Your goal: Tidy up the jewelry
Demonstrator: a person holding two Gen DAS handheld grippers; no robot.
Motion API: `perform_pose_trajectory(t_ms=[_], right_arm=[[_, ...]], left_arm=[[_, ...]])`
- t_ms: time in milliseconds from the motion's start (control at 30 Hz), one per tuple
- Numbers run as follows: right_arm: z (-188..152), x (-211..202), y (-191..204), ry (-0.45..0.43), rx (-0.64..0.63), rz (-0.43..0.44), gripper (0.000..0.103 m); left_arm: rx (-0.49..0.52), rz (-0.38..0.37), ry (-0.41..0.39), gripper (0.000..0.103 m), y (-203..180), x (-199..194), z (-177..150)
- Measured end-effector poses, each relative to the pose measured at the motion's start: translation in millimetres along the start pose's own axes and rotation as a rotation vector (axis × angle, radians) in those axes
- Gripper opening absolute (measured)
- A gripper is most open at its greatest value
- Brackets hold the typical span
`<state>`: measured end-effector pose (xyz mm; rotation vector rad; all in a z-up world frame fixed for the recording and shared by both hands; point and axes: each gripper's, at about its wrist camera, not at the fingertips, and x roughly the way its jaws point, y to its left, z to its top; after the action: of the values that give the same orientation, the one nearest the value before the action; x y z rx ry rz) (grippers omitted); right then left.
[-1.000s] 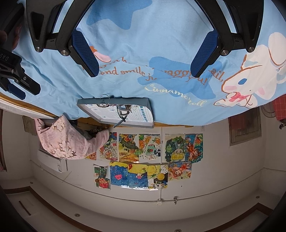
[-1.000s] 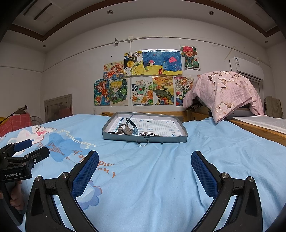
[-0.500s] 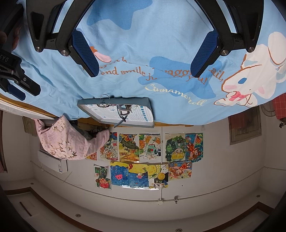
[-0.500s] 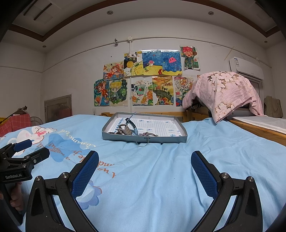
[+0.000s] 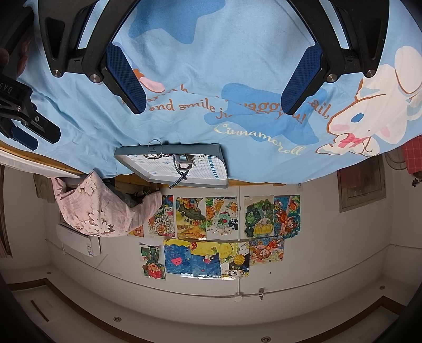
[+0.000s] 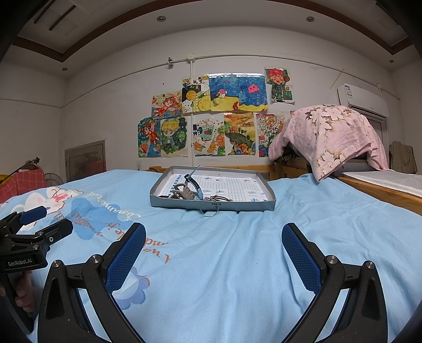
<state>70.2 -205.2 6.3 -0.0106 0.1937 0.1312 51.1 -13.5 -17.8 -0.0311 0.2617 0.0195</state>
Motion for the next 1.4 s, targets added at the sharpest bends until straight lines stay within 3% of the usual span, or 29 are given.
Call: perform_pose_trajectory(t_ms=[1167, 1400], right_arm=[[1.3, -1.4, -2.8, -0.011, 0.005, -0.003, 0.101], [1.3, -1.6, -2.9, -0.012, 0.003, -0.004, 0.101]], left_arm=[[0.02, 0.001, 0.005, 0.103, 4.3, 0.2, -1.0], [0.019, -0.006, 0.018, 0.103, 21.7, 6.1, -0.6]])
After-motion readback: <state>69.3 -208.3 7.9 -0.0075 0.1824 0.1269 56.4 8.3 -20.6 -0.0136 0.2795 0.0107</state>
